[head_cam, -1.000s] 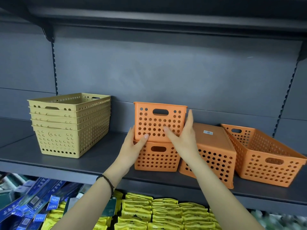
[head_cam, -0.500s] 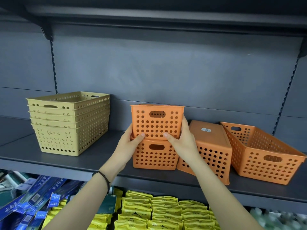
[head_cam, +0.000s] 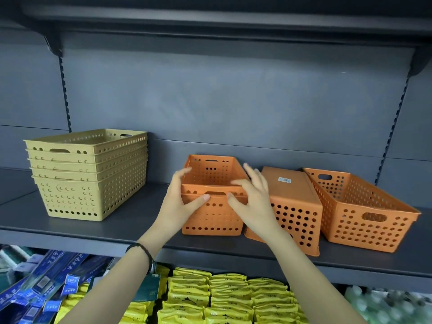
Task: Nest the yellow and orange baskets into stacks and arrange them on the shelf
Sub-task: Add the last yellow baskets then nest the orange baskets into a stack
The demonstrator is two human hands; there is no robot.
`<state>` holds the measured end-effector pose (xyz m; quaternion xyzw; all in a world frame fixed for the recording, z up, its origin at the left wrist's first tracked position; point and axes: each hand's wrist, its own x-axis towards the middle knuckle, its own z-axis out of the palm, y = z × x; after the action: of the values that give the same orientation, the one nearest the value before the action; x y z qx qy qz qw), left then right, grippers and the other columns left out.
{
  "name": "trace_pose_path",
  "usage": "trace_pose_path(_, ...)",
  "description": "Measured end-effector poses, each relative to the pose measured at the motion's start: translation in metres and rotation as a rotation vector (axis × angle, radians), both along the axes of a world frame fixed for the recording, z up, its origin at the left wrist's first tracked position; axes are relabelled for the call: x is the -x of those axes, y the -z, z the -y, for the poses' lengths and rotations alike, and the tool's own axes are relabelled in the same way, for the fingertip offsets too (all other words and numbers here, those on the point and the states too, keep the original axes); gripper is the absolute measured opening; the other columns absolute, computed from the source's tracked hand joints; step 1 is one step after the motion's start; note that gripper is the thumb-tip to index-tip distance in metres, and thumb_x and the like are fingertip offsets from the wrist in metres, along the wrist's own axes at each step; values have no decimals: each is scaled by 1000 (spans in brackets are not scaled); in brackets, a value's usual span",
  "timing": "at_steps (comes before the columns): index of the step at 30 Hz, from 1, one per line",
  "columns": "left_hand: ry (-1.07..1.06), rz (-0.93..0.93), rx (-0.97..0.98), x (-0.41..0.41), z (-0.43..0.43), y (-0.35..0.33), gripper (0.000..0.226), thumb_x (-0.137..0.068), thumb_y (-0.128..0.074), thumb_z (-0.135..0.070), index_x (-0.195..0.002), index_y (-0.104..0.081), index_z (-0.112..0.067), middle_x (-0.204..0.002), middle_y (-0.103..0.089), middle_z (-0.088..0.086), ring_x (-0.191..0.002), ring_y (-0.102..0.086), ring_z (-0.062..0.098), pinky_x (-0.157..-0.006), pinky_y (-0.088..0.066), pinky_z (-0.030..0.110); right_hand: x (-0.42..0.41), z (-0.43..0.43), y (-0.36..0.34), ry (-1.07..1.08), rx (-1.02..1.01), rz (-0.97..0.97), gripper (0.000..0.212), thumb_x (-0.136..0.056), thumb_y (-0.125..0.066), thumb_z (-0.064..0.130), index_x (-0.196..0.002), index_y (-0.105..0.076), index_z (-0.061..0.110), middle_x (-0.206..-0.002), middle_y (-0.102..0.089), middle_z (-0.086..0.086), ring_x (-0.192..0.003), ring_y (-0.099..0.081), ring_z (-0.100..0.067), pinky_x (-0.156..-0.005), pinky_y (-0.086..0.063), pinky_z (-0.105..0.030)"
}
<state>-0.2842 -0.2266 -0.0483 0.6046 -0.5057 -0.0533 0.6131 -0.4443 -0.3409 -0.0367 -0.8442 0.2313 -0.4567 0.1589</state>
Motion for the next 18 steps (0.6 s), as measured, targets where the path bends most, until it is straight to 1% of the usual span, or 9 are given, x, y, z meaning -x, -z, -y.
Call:
trace_pose_path(1, -26, 19, -21, -2, 0, 1, 61, -79, -76, -28, -116, -33, -52, -125, -53, -11, -110, -57, 3, -85, -52, 24, 0, 2, 2, 10, 2, -37, 42, -88, -63, 33, -129, -56, 27, -158, -26, 8, -147, -9, -14, -119, -15, -45)
trace_pose_path(2, -44, 20, -29, -3, 1, 3, 54, -79, -76, -29, -111, -36, -47, -120, -56, -8, -105, -60, 8, -80, -52, 22, 1, 2, 4, 11, -1, -58, 43, -89, -61, 35, -131, -56, 26, -157, -28, 8, -147, -10, -13, -119, -17, -46)
trace_pose_path(5, -65, 23, -16, -4, 0, 5, 48, -80, -75, -27, -111, -39, -32, -109, -58, -13, -98, -61, 8, -70, -49, 16, 7, 2, 6, 12, 37, -83, 53, -90, -59, 35, -140, -46, 27, -156, -30, 9, -147, -13, -11, -119, -19, -42)
trace_pose_path(8, -72, 12, -9, -5, -2, 6, 45, -82, -74, -23, -113, -42, -27, -106, -57, -14, -95, -61, 6, -65, -50, 14, 25, 8, 8, 137, 127, -111, 55, -89, -62, 32, -141, -46, 28, -152, -38, 6, -145, -22, -15, -118, -23, -42)
trace_pose_path(10, -79, 0, -7, -7, -1, 7, 41, -82, -73, -21, -111, -44, -25, -106, -59, -12, -95, -61, 7, -67, -50, 16, 38, 13, 10, 245, 207, -141, 55, -87, -65, 33, -139, -48, 28, -147, -47, 1, -141, -31, -20, -114, -30, -46)
trace_pose_path(12, -90, 3, -1, -7, -2, 6, 39, -82, -73, -20, -109, -45, -22, -105, -60, -9, -95, -61, 8, -71, -49, 18, 50, 17, 13, 343, 280, -176, 60, -85, -68, 34, -140, -47, 24, -138, -56, -2, -135, -42, -23, -111, -34, -45)
trace_pose_path(14, -102, 5, 6, -7, -4, 7, 37, -82, -73, -20, -108, -46, -20, -104, -61, -9, -94, -61, 8, -70, -48, 19, 60, 23, 16, 432, 356, -223, 67, -78, -74, 40, -137, -49, 23, -131, -61, -4, -129, -48, -25, -107, -34, -47)
trace_pose_path(15, -103, 2, 13, -8, -4, 7, 37, -82, -73, -19, -107, -47, -21, -103, -61, -10, -94, -61, 7, -70, -48, 19, 66, 25, 18, 465, 390, -269, 73, -72, -77, 46, -136, -51, 23, -131, -61, -4, -129, -48, -26, -107, -32, -49)
trace_pose_path(18, -101, -3, 23, -8, -6, 6, 35, -82, -73, -18, -104, -47, -25, -102, -60, -12, -92, -60, 5, -69, -47, 18, 79, 30, 25, 520, 434, -468, 100, -53, -82, 62, -139, -47, 27, -141, -51, -8, -133, -41, -33, -111, -24, -56)
